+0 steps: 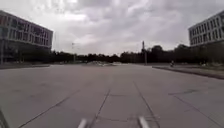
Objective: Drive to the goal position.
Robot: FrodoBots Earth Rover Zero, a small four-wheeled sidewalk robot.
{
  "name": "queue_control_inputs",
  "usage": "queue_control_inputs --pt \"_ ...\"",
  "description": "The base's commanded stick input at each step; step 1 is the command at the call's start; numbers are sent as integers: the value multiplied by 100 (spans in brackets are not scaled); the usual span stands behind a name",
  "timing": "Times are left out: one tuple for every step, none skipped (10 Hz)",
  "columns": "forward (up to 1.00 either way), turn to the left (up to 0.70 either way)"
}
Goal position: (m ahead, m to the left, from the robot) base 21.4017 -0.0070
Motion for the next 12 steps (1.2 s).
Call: queue_control_inputs --pt "70 -2" --pt "70 0" --pt "70 0" --pt "70 0" --pt "70 0" --pt "70 0" --pt "70 0" --pt "70 0" --pt "70 0" --pt "70 0" --pt "70 0" --pt "70 0"
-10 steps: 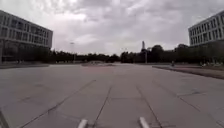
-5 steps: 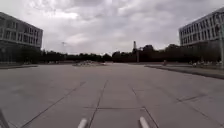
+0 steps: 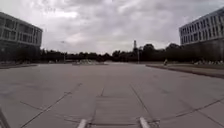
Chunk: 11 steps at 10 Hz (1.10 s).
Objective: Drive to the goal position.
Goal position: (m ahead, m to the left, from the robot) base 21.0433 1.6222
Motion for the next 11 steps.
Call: queue_control_inputs --pt "70 0" --pt "70 0" --pt "70 0" --pt "70 0" --pt "70 0" --pt "70 0" --pt "70 0" --pt "70 0" --pt "70 0" --pt "70 0" --pt "70 0"
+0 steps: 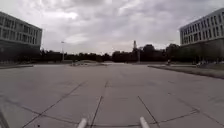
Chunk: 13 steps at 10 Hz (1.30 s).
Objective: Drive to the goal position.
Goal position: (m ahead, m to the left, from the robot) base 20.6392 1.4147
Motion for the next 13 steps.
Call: queue_control_inputs --pt "70 0" --pt "70 0" --pt "70 0" --pt "70 0" --pt "70 0" --pt "70 0" --pt "70 0" --pt "70 0" --pt "70 0" --pt "70 0" --pt "70 0" --pt "70 -3" --pt "70 -24"
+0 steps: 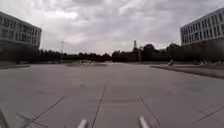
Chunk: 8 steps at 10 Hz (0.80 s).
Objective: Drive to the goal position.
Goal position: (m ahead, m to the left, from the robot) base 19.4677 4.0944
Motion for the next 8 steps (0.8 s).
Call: queue_control_inputs --pt "70 -33" --pt "70 -35" --pt "70 -35" --pt "70 -35" --pt "70 -35" --pt "70 -17" --pt "70 0" --pt "70 0"
